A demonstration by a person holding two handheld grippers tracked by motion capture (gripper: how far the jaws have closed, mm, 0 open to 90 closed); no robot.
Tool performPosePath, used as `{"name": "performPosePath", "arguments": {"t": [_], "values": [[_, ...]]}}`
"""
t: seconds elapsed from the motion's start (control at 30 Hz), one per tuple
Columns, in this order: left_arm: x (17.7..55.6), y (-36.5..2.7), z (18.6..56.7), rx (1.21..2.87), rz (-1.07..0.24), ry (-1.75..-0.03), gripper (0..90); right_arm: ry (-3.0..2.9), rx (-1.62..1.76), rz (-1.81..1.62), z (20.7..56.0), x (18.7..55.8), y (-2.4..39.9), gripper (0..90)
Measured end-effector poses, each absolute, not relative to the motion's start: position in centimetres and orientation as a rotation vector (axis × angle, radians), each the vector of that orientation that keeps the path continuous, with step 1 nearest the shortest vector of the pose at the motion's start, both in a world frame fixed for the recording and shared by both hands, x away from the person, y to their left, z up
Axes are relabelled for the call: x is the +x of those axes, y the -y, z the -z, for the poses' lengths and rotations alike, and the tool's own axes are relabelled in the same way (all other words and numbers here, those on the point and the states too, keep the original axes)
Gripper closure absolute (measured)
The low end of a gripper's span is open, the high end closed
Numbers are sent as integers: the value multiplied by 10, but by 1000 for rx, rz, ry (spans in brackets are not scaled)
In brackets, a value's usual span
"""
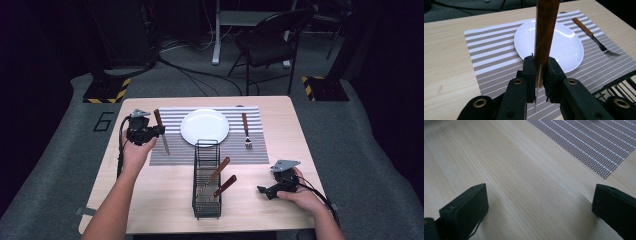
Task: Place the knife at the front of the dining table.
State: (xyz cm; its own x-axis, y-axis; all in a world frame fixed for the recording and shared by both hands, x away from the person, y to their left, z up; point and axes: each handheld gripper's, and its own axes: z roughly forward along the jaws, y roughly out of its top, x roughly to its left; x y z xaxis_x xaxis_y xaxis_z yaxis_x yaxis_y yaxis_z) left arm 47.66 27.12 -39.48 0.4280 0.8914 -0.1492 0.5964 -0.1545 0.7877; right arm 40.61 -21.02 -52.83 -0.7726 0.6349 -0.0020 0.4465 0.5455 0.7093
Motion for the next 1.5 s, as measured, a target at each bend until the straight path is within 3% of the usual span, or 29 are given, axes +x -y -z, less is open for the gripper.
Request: {"name": "performPosePath", "arguments": {"t": [1.5], "values": [[528,-263,437,1771,-460,-1382,802,-2526,902,-1049,528,406,210,0]]}}
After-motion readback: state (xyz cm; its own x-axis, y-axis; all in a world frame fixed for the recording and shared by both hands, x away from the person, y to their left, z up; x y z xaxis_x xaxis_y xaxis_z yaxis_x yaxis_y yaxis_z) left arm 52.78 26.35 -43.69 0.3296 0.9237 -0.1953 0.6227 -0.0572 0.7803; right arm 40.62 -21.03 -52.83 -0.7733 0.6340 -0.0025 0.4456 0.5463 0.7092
